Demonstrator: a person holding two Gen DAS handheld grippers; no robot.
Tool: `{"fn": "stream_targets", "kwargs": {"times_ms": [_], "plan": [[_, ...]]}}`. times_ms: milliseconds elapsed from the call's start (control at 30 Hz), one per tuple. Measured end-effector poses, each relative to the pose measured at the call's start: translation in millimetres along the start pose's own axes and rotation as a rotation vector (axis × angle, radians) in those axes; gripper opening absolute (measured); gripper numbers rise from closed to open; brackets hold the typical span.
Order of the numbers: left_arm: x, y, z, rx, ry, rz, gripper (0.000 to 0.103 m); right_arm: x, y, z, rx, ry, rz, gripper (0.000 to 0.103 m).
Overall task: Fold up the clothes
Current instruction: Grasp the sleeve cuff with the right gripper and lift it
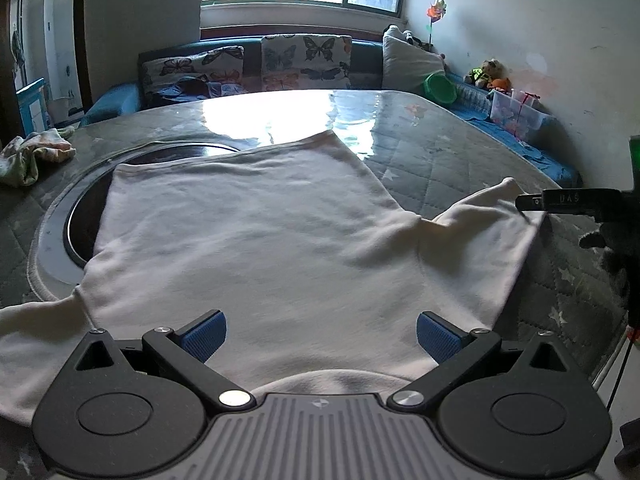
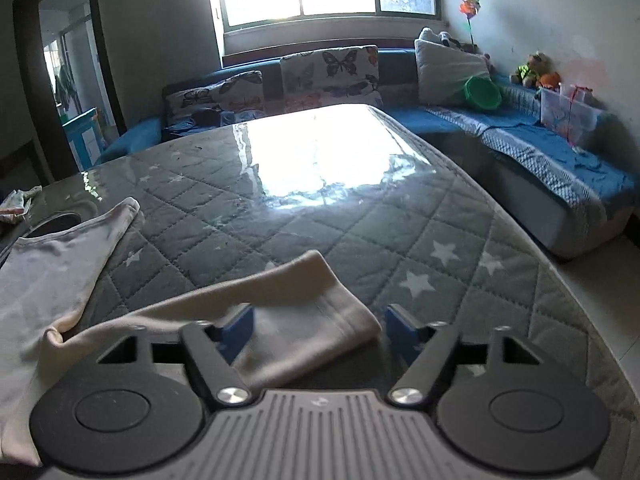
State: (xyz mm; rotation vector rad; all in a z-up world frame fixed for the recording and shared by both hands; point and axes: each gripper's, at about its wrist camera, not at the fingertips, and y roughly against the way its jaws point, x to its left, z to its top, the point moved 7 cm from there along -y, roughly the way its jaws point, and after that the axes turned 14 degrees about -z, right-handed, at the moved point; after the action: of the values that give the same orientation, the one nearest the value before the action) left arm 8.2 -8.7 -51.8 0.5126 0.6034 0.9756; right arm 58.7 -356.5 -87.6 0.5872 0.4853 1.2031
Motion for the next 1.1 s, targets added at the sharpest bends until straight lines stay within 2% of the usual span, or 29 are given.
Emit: {"fn": "stream_targets", "kwargs": {"times_ms": [100,167,233,300,333,367,400,467,567,733,1100], "plan": [[-3,-2,2,0.005,-0.011,0.005,0.103,-3,1,-1,-0.010,-0.004,-0.006,0.063],[-4,-4,3,0.010,-0.017,0.011,0.103,-3,0,-1,-0.015,-0.008,-0.007,0.054],[-5,-6,4,0.014,-0.017,0.018,0.103,-2,0,-1,-0.020,0.007,-0.012,0.052],[-4,-9,5,0.023,-0.010,0.024,0.103,-2,1,-2,-0.018,0.007,-0.007,0.044],[-4,-12,4,0.030,-0.006,0.026,0.103,-1,1,-2,-0.017,0.004,-0.002,0.033],[-5,-14,3,0.039,-0.003,0.030,0.103,-2,2,-2,-0.015,-0.002,0.002,0.027],[-5,-17,2,0.048,-0.003,0.034,0.103,-3,2,-2,-0.014,-0.007,0.006,0.027],[-6,-21,-1,0.066,-0.005,0.040,0.103,-4,4,-4,-0.011,-0.021,0.027,0.017],[-7,-24,-5,0.078,-0.015,0.052,0.103,-6,10,-3,-0.008,-0.063,0.075,0.012],[-7,-24,-4,0.081,-0.015,0.057,0.103,-4,30,5,-0.031,-0.109,0.154,0.011],[11,1,1,0.019,0.029,0.076,0.103,27,98,40,-0.123,-0.127,0.350,0.010]]}}
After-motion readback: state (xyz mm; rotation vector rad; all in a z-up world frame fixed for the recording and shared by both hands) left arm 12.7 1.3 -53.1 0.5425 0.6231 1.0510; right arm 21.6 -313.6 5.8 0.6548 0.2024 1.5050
